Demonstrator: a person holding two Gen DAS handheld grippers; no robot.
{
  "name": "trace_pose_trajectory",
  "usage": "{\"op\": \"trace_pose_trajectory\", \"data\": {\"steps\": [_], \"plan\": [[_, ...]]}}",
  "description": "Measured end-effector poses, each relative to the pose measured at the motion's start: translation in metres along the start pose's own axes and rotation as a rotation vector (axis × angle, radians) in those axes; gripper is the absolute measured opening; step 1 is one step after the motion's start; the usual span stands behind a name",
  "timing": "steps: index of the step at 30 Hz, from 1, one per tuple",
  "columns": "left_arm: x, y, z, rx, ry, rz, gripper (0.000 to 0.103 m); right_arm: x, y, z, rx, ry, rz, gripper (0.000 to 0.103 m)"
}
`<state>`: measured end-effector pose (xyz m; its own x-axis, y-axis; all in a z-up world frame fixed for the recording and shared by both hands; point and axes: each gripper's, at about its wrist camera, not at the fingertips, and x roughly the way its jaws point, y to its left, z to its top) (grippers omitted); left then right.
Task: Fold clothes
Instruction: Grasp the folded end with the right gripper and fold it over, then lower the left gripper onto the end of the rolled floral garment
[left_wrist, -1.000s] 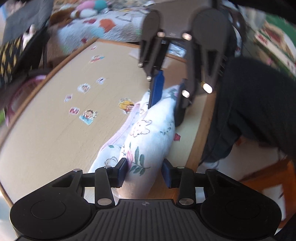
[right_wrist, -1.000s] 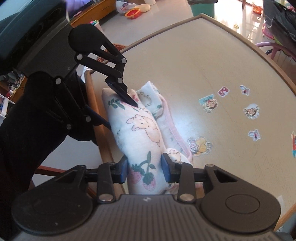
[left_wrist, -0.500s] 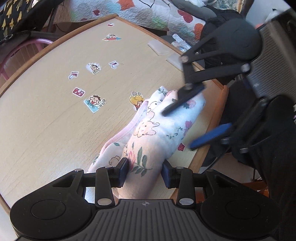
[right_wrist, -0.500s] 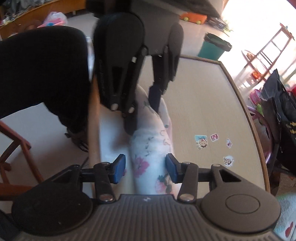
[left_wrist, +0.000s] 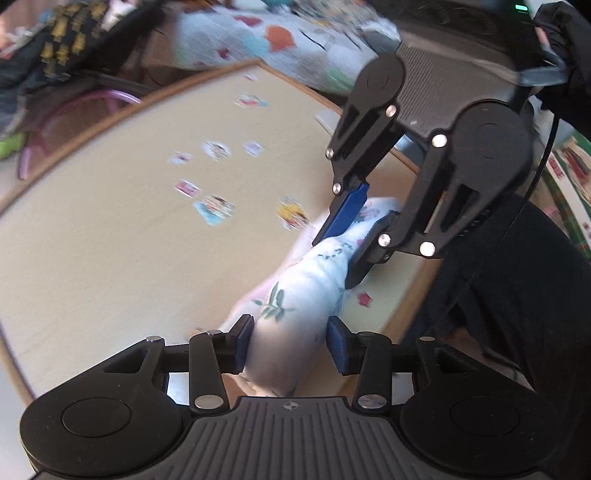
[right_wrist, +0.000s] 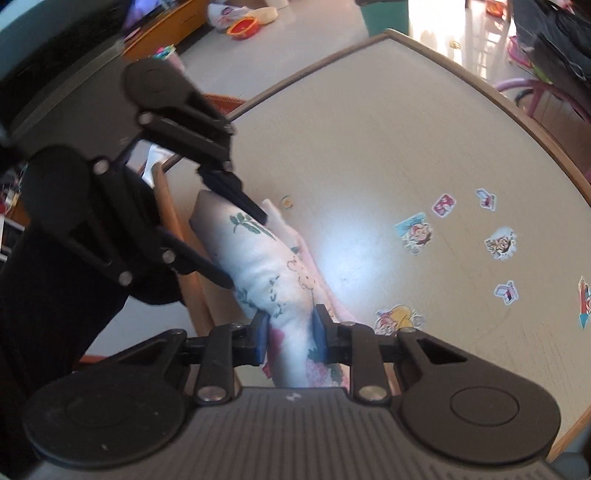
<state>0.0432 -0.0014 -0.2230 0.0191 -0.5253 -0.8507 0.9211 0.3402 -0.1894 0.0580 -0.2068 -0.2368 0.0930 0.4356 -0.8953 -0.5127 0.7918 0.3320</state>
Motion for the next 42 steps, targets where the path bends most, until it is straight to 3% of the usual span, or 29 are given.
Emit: {"op": "trace_pose_trajectory", "data": {"steps": [3,7,12,18,24,34,39,42], "plan": [[-0.001,-0.003,-0.007,-0.03,-0.029,0.057,0.051,0.005,-0.005,0.005,0.007,0.009,-0.003,0.026],[0.0,0.006,-0.011,-0.188,-0.077,0.094,0.052,0.008,-0.009,0.006,0.015,0.007,-0.012,0.028],[-0.005,0.0,-0.018,-0.304,-0.122,0.127,0.052,0.01,-0.01,0.002,0.029,-0.004,-0.006,0.029],[0.024,0.003,-0.011,-0.438,-0.204,0.201,0.051,0.007,-0.018,-0.01,0.072,-0.034,0.014,0.031],[0.048,0.0,-0.009,-0.426,-0.188,0.285,0.052,0.003,-0.017,-0.013,0.1,-0.055,-0.014,0.034],[0.042,0.001,-0.005,-0.398,-0.18,0.312,0.053,-0.024,-0.019,-0.037,0.271,-0.113,-0.107,0.036],[0.038,0.002,-0.008,-0.455,-0.195,0.318,0.054,-0.003,-0.026,-0.04,0.363,-0.106,-0.138,0.036],[0.035,-0.008,-0.005,-0.428,-0.181,0.367,0.054,0.01,-0.021,-0.039,0.353,-0.1,-0.161,0.036]]}}
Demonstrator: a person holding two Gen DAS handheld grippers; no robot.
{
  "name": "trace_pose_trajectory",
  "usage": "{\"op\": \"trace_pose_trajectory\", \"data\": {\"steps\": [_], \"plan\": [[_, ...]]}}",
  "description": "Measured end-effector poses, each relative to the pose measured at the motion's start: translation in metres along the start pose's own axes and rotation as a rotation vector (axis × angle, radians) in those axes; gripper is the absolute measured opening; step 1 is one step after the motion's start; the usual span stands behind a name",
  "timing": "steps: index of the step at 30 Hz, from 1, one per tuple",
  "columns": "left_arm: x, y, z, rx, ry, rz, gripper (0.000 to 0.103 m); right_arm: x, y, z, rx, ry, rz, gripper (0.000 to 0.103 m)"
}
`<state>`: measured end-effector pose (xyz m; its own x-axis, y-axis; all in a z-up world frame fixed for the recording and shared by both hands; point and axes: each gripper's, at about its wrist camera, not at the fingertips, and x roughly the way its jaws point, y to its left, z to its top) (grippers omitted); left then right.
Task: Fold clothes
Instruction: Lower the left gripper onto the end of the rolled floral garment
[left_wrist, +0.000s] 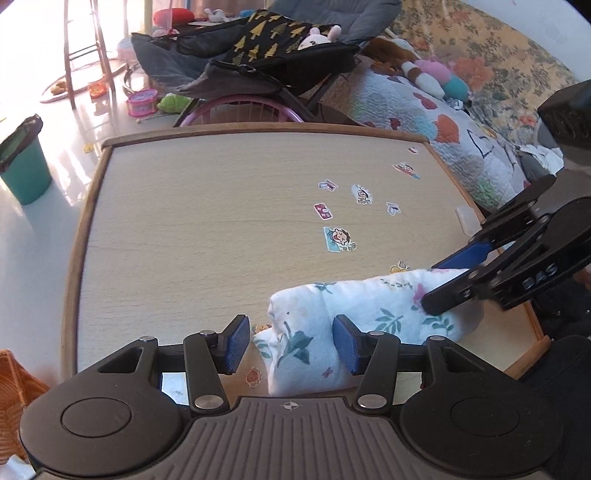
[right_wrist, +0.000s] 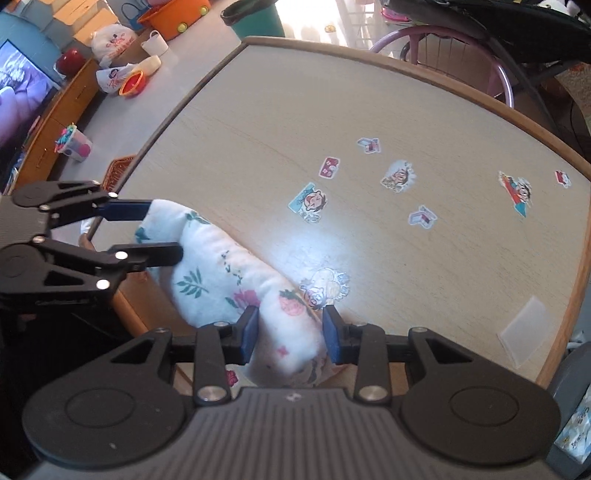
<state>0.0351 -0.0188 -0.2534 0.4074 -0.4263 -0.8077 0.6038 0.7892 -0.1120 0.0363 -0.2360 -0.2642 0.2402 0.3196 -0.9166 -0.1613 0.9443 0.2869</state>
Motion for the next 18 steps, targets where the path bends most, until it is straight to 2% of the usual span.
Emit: {"op": "trace_pose_trajectory", "data": {"steps": [2,11,15,18], "plan": [[-0.002,-0.007,0.001,0.024,0.002,0.025,0.054,0.001,0.002,-0.001,-0.007,-0.006,-0.012,0.037],[0.007,-0.011,0.007,-0.059,-0.009,0.097,0.054,-0.016,0.004,-0.006,0.0,-0.042,-0.048,0.038],[0.008,-0.008,0.011,-0.076,-0.001,0.091,0.054,-0.032,0.0,-0.012,0.068,-0.078,-0.039,0.038],[0.007,-0.005,0.01,-0.088,-0.001,0.08,0.054,-0.029,-0.005,-0.015,0.093,-0.071,-0.07,0.038]]}}
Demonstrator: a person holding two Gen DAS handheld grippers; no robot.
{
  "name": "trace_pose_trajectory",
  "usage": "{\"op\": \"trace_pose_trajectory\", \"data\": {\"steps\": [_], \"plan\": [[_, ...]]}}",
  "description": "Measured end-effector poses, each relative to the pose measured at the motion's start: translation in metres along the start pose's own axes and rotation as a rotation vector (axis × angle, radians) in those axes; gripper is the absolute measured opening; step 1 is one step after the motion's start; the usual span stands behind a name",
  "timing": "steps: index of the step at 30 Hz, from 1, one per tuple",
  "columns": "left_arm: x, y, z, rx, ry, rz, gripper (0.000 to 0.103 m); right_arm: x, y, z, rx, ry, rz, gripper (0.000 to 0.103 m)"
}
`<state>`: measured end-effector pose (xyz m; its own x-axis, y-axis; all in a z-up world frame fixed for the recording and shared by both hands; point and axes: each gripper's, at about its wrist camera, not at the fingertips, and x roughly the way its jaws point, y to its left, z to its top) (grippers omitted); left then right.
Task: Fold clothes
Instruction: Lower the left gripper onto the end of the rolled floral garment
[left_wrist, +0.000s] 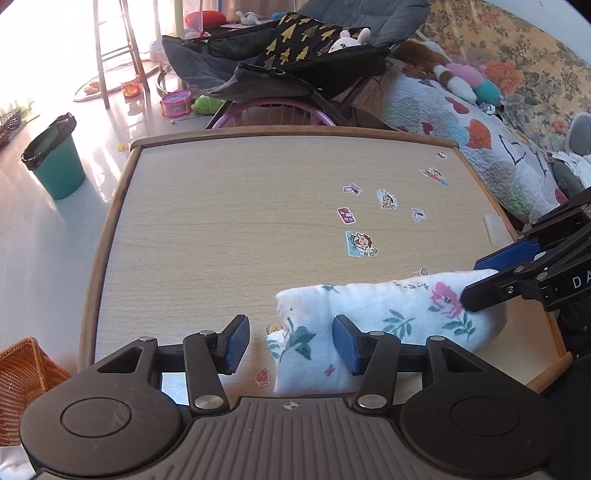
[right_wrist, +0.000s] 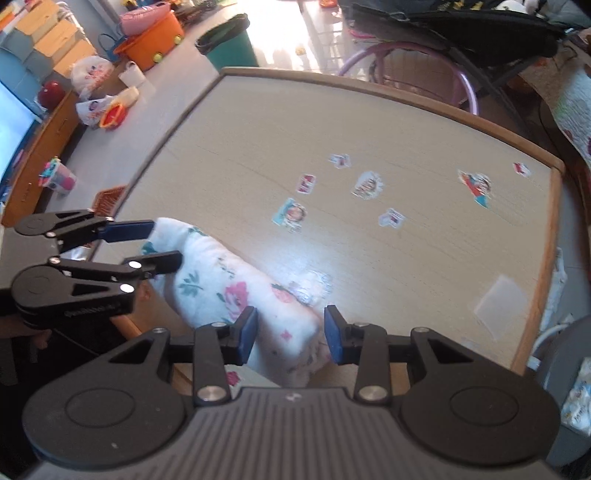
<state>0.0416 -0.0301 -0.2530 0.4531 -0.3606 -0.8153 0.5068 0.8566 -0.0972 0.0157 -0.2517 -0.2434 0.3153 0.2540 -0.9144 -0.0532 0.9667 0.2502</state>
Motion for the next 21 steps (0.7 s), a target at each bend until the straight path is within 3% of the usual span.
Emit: {"op": "trace_pose_trajectory", "data": {"steps": [5,7,15,21], "plan": [[0.003,0.002,-0.003,-0.022,-0.011,0.001,0.056,0.017,-0.005,-0.004,0.029,-0.001,-0.033,0.039],[0.003,0.004,-0.004,-0.037,-0.021,0.003,0.057,0.019,-0.005,-0.003,0.026,-0.008,-0.056,0.044],[0.001,0.014,-0.008,-0.131,-0.032,-0.009,0.057,0.018,-0.011,-0.009,0.072,-0.03,-0.042,0.046],[0.017,0.027,-0.016,-0.263,-0.008,-0.045,0.063,0.015,-0.016,-0.014,0.135,-0.054,-0.033,0.047]]}}
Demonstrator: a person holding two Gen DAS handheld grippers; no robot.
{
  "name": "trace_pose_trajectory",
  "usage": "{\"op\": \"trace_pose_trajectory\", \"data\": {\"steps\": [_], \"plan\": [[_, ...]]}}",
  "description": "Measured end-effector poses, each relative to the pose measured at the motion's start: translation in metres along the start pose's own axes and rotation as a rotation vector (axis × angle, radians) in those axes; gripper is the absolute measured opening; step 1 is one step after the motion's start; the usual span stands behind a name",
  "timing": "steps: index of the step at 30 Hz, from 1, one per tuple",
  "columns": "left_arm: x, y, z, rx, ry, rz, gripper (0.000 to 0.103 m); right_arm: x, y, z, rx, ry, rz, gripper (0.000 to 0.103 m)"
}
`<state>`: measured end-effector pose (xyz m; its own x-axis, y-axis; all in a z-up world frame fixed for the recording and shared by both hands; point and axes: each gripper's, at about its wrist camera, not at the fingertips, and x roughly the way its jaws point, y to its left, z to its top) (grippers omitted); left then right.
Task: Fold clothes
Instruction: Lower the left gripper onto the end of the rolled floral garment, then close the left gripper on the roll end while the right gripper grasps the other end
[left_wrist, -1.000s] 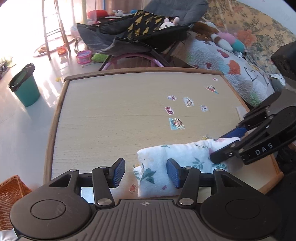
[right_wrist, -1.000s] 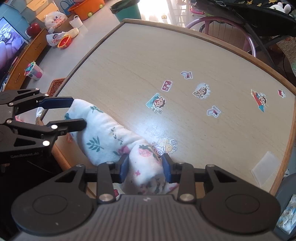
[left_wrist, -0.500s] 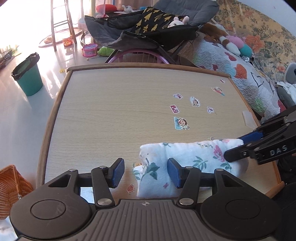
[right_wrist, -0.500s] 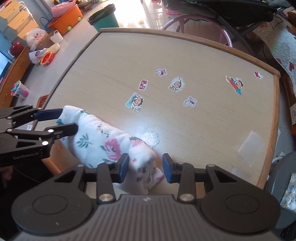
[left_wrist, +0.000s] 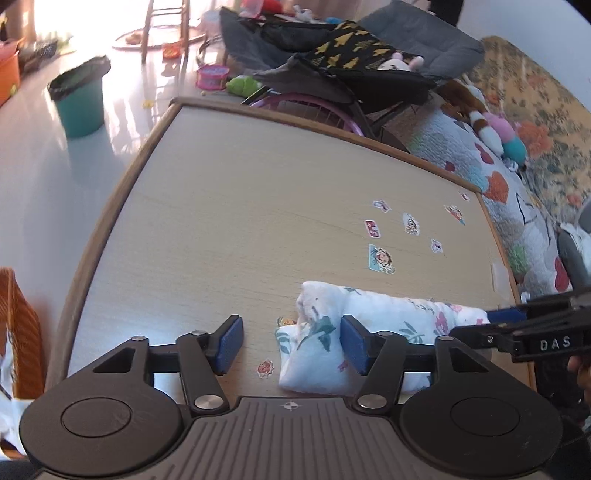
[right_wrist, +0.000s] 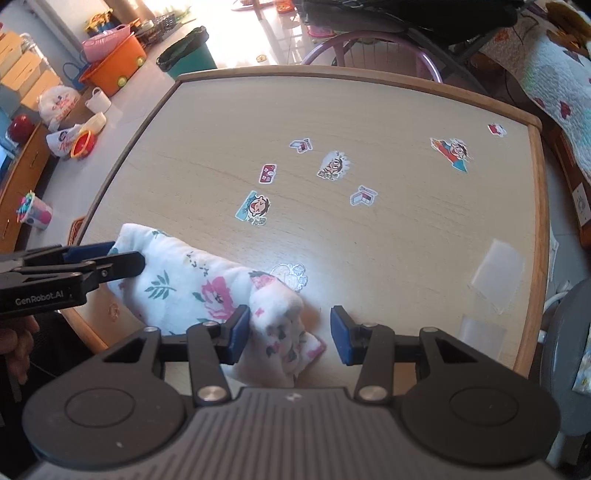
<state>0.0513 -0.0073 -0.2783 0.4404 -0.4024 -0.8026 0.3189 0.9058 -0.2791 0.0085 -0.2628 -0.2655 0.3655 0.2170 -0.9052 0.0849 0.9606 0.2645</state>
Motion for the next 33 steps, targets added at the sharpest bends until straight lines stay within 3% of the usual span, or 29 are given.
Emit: {"op": "trace_pose_trajectory", "data": {"steps": [12,20,24,33], "plan": [[0.013,0.001,0.007,-0.013,0.061,-0.013,0.063,-0.031,0.001,-0.015,0.27,-0.071,-0.007,0.052],[0.012,0.004,0.008,-0.027,0.061,-0.026,0.063,-0.003,-0.007,-0.029,0.381,-0.096,-0.068,0.052],[0.01,0.004,0.007,-0.041,0.058,-0.033,0.063,0.002,-0.009,-0.037,0.383,-0.12,-0.082,0.059],[-0.02,-0.011,0.015,-0.091,0.04,-0.019,0.063,-0.002,0.006,-0.037,0.336,-0.132,-0.159,0.059]]}}
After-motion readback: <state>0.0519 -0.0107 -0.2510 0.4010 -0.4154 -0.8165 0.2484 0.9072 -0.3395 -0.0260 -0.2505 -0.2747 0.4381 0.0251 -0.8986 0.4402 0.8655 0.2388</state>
